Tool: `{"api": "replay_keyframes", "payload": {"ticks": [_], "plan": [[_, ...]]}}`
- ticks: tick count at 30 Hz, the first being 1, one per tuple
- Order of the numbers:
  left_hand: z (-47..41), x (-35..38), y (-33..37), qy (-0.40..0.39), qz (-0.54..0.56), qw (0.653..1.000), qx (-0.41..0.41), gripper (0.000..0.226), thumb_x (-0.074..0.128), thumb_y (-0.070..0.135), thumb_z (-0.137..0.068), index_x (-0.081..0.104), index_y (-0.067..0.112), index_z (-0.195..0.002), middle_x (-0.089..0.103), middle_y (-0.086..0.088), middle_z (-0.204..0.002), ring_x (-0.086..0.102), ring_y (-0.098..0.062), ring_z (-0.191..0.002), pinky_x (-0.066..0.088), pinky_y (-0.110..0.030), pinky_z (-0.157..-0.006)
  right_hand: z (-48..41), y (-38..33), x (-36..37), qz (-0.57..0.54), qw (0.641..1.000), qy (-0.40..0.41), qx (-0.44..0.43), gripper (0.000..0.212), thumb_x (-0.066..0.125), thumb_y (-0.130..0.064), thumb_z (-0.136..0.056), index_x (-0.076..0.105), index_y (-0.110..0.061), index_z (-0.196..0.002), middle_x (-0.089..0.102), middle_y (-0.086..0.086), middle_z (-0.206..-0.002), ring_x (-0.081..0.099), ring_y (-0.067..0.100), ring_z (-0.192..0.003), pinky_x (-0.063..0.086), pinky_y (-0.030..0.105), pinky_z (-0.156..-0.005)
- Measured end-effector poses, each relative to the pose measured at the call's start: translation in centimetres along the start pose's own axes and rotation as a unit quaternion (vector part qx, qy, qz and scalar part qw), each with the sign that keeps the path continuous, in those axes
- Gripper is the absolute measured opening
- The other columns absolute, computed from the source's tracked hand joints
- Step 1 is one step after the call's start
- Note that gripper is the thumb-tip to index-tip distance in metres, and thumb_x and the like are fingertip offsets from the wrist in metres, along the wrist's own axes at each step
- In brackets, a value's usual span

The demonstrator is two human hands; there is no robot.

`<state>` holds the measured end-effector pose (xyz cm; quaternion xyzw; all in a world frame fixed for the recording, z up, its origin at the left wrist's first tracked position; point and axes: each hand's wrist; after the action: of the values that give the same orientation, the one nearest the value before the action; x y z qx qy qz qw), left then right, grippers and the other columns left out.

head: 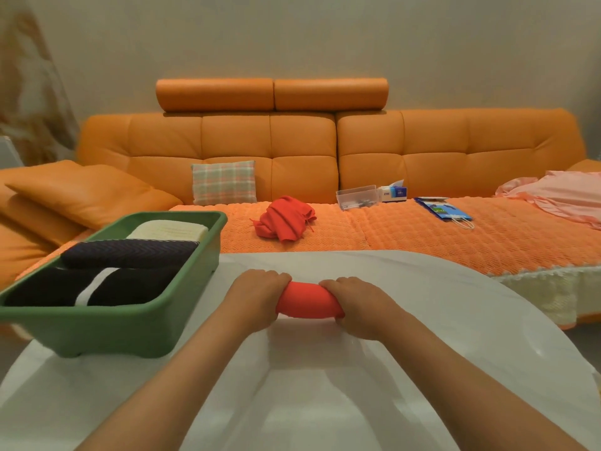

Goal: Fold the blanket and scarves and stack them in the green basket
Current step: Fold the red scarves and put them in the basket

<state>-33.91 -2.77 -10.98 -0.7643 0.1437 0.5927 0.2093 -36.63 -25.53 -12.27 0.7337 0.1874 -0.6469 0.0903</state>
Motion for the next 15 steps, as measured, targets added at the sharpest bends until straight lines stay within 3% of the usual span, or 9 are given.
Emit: {"api": "replay_keyframes", "payload": {"ticks": [3, 7, 11, 15], "plan": [[0.3, -4.1, -2.6, 0.074, -0.034, 0.997, -0.009, 0.038, 0.060, 0.020, -0.085, 0.054, 0.027, -0.122, 0.064, 0.003, -0.110, 0.061, -0.023, -0.100, 0.051, -0.038, -0.082, -1.5, -2.2, -2.4, -0.037, 0.996, 0.074, -0.016, 0.062, 0.064, -0.024, -0.087, 0.040, -0.033, -0.144, 0.058, -0.003, -0.122, 0.052, 0.018, -0.109, 0.049, 0.034, -0.088], [1.1, -9.2, -8.5, 0.109, -0.033, 0.993, -0.012, 0.049, 0.067, 0.025, -0.087, 0.051, 0.029, -0.133, 0.062, 0.004, -0.121, 0.058, -0.021, -0.108, 0.050, -0.037, -0.086, -5.8, -6.5, -5.3, -0.039, 0.987, 0.148, -0.054, 0.067, 0.067, -0.024, -0.087, 0.038, -0.027, -0.147, 0.056, 0.003, -0.130, 0.051, 0.024, -0.115, 0.050, 0.040, -0.093], [2.9, -10.7, -16.4, 0.093, -0.013, 0.995, -0.030, 0.072, 0.076, 0.037, -0.080, 0.044, 0.027, -0.143, 0.055, 0.001, -0.134, 0.055, -0.023, -0.118, 0.048, -0.040, -0.092, -12.2, -12.0, -6.9, 0.002, 0.978, 0.184, -0.096, 0.062, 0.064, -0.023, -0.087, 0.041, -0.024, -0.145, 0.057, 0.005, -0.126, 0.051, 0.025, -0.113, 0.051, 0.042, -0.087], [2.9, -9.4, -24.5, 0.111, -0.050, 0.992, -0.035, 0.082, 0.083, 0.024, -0.068, 0.043, 0.021, -0.140, 0.060, -0.007, -0.123, 0.060, -0.030, -0.108, 0.053, -0.045, -0.083, -18.8, -16.9, -6.6, 0.033, 0.973, 0.193, -0.120, 0.062, 0.064, -0.015, -0.087, 0.040, -0.019, -0.144, 0.056, 0.009, -0.123, 0.051, 0.029, -0.110, 0.055, 0.046, -0.076]]}}
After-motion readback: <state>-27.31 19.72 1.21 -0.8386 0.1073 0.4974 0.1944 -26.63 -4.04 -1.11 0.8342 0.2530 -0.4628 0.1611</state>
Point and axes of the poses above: each hand's wrist, its own z-axis away from the middle knuckle, its own x-axis out of the palm, y = z × x
